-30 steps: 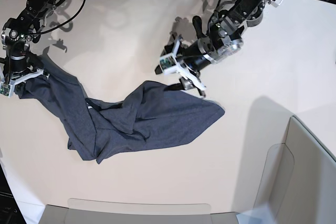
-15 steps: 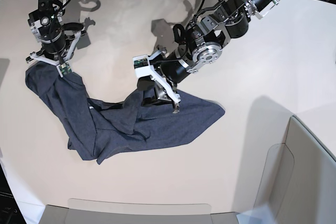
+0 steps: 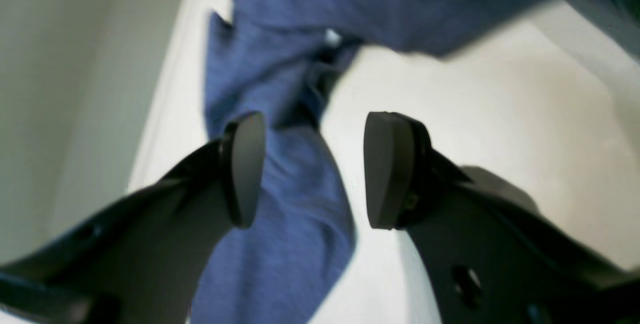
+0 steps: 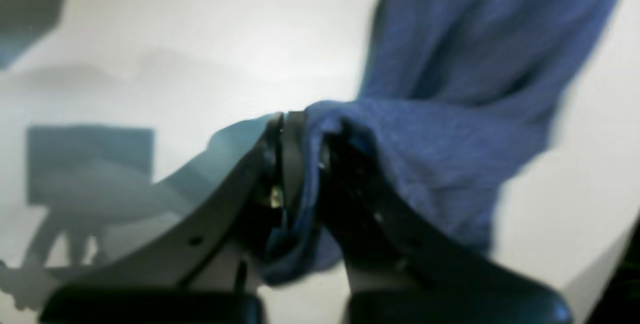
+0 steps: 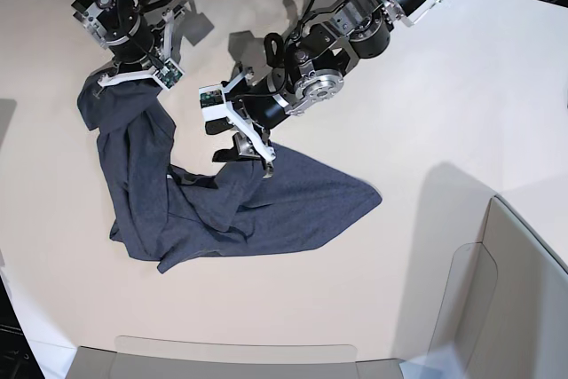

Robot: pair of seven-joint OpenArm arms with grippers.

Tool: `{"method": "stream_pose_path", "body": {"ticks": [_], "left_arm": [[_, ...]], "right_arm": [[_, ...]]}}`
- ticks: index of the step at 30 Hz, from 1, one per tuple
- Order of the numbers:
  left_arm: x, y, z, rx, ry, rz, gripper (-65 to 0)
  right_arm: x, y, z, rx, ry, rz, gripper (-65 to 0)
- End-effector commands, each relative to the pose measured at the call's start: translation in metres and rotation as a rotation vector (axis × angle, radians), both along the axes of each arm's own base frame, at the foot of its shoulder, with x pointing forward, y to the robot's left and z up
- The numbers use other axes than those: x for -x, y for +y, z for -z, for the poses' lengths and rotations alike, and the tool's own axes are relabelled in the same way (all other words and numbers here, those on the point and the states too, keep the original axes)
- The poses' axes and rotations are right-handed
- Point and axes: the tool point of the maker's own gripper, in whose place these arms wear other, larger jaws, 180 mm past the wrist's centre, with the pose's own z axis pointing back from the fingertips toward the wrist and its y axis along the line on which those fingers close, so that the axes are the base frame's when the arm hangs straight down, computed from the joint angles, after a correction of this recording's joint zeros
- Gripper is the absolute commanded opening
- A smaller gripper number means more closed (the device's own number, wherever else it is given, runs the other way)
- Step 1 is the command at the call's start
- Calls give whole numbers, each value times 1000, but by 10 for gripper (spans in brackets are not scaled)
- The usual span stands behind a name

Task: Layout the t-shirt on the table in an organized manner, then fold the t-shirt properly
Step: 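Grasp the shirt with the left gripper and lift with both grippers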

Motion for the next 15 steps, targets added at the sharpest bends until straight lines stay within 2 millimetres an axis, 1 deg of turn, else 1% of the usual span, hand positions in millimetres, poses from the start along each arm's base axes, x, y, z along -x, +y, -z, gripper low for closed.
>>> {"method": "stream_pose_path", "body": {"ticks": [1, 4, 6, 8, 11, 13, 15], "left_arm": [[-7, 1, -14, 23, -50, 4, -351], [-12, 15, -8, -7, -51, -11, -351], [-24, 32, -9, -12, -56, -60, -351], [-41, 53, -19, 7, -74, -131, -352], [-58, 91, -23, 29, -73, -251, -352], [-65, 113, -33, 58, -87, -321, -352], [-66, 130, -40, 79, -100, -372, -352]], "right_arm": [[-10, -1, -13, -10, -52, -2, -650], [-34, -5, -35, -58, -165, 27, -650], [-54, -8, -59, -105, -275, 53, -650], [-78, -9, -88, -166, -403, 90, -650], [-115, 0, -138, -267, -582, 132, -650], [-137, 13, -173, -328, -681, 133, -650], [-154, 27, -207, -382, -770, 111, -650]]}}
